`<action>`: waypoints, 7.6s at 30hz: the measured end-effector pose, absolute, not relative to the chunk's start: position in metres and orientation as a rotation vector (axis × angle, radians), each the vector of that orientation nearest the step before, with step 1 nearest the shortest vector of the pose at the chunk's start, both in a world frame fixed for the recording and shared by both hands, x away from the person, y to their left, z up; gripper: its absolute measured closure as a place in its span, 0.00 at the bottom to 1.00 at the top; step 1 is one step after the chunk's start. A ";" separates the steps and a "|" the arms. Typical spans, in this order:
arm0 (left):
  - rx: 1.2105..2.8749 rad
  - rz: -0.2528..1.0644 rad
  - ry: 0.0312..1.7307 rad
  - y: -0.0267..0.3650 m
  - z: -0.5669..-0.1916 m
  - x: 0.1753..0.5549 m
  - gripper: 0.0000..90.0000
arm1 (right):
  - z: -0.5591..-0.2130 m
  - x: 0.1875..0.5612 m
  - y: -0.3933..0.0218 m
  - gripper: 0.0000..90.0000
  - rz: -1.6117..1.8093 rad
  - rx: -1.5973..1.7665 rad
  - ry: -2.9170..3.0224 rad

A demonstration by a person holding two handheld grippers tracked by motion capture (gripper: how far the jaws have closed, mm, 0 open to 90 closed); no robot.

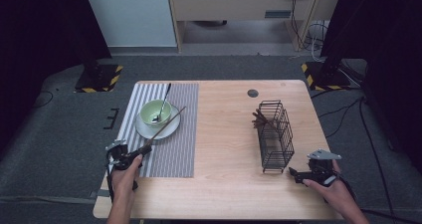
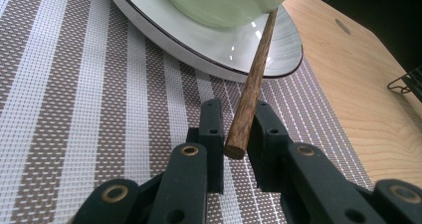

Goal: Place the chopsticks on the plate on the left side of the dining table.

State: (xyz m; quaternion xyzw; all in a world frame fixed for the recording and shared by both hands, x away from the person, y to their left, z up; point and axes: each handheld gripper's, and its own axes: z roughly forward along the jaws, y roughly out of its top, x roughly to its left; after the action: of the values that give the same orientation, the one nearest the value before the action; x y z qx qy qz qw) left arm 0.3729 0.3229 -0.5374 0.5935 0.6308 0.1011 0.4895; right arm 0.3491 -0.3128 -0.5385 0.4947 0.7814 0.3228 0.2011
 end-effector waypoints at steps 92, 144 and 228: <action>1.436 0.423 1.502 0.329 -0.521 0.373 0.41 | -0.538 0.349 -0.313 0.00 0.901 1.382 2.182; 1.697 0.327 1.181 0.183 -0.465 0.408 0.28 | -0.539 0.349 -0.313 0.00 0.902 1.379 2.184; 1.737 0.119 0.706 0.042 -0.367 0.411 0.65 | -0.538 0.348 -0.313 0.00 0.902 1.381 2.184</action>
State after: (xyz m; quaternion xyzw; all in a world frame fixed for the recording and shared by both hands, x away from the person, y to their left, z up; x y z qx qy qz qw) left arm 0.4111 0.0418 -0.3673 0.7464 0.3032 0.0512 0.5902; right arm 0.3483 -0.3126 -0.5384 0.4942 0.7817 0.3230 0.2010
